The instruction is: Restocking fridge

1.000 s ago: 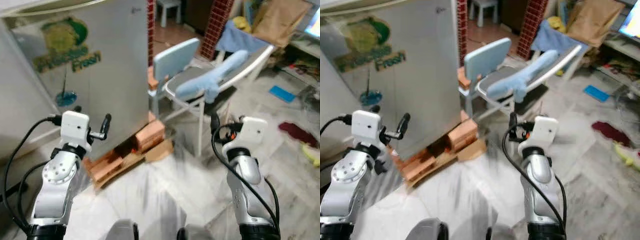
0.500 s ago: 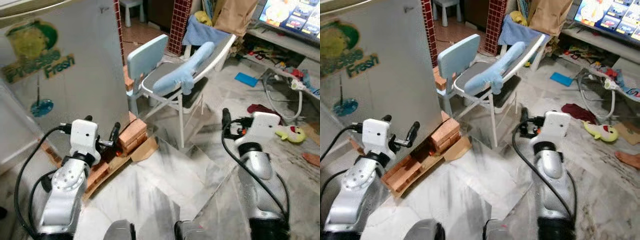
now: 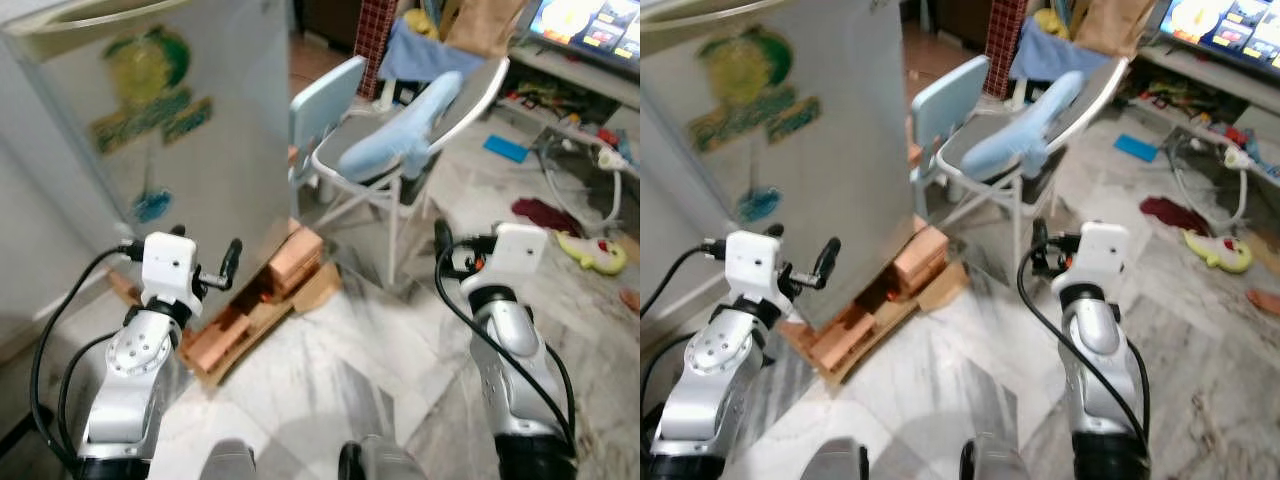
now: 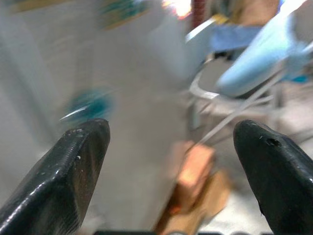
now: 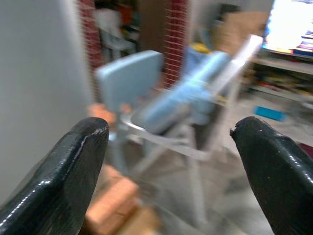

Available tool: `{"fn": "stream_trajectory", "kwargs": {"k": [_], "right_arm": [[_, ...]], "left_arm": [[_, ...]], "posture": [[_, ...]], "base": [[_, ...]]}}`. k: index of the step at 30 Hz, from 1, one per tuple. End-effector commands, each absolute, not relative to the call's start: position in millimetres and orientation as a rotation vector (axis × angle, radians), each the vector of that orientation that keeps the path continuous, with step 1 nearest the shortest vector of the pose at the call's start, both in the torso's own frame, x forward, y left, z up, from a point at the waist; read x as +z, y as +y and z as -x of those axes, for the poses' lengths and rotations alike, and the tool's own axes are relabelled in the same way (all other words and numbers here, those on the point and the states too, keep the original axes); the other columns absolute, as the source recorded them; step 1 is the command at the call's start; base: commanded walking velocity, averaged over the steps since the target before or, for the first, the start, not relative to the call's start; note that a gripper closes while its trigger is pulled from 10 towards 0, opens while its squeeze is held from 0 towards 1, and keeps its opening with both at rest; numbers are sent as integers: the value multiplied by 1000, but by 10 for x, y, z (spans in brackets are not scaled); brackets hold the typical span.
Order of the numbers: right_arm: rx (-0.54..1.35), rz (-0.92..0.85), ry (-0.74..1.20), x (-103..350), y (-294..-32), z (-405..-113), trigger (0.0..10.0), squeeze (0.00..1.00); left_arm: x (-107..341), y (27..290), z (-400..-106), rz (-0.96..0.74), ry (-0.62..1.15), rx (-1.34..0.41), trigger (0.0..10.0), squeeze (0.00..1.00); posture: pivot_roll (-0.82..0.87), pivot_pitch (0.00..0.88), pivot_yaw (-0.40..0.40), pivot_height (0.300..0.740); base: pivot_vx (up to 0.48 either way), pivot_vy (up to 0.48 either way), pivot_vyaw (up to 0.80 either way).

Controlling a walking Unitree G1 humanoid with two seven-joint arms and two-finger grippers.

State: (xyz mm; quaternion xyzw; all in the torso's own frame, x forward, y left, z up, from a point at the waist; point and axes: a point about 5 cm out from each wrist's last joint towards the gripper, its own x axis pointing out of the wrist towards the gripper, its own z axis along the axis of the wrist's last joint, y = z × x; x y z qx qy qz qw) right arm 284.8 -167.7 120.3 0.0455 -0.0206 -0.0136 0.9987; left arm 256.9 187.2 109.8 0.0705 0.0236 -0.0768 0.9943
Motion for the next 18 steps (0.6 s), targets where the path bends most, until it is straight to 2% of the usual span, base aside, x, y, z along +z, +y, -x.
{"fn": "stream_trajectory", "kwargs": {"k": [1, 12, 18], "right_arm": [[-57, -79, -39, 1205, -1773, -2845, 10000, 0], [-54, -91, -43, 1209, -1742, -2864, 10000, 0], [-50, -88, -49, 1218, -1728, -2868, 10000, 0]], "left_arm": [[1107, 1821, -2568, -132, 36, -166, 10000, 0], [1114, 1807, -2567, -139, 30, -172, 10000, 0], [1119, 1818, -2570, -153, 26, -168, 10000, 0]], "posture": [[8, 101, -46, 740], [16, 109, -51, 740], [15, 108, -52, 740]], "base": [[0, 480, 0], [0, 480, -768], [0, 407, -75]]}}
